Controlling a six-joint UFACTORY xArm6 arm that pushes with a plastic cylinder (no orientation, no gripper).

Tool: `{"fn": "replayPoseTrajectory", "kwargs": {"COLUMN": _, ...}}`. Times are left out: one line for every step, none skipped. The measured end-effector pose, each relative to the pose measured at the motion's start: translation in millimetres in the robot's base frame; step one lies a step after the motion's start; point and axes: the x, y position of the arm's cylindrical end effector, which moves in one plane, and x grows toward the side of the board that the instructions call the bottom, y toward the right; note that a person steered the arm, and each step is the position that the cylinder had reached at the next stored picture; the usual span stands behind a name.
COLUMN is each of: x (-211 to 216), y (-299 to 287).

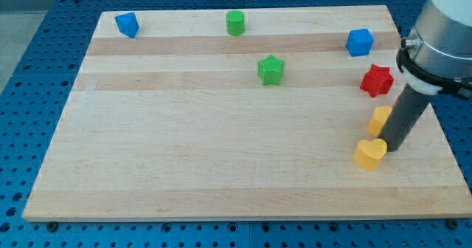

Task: Push the yellow hexagon to the left side of the red star

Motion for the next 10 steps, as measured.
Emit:
{"fn": "replayPoseTrajectory", "kwargs": {"x": 0, "y": 6}}
{"fn": "replayPoseTrajectory", "kwargs": {"x": 0, "y": 17}}
{"fn": "replayPoseTrajectory", "kwargs": {"x": 0, "y": 41}}
{"fn": "replayPoseTrajectory", "kwargs": {"x": -5, "y": 51}}
{"fn": "replayPoseTrajectory", "kwargs": {"x": -17, "y": 49}}
{"fn": "replayPoseTrajectory", "kwargs": {"x": -18, "y": 29}}
{"fn": "replayPoseTrajectory", "kwargs": {"x": -18, "y": 0}}
{"fn": "replayPoseTrajectory", "kwargs": {"x": -18, "y": -30}}
{"fn": "replayPoseTrajectory", "kwargs": {"x": -19, "y": -58}}
{"fn": "replayPoseTrajectory", "kwargs": {"x": -27, "y": -60}}
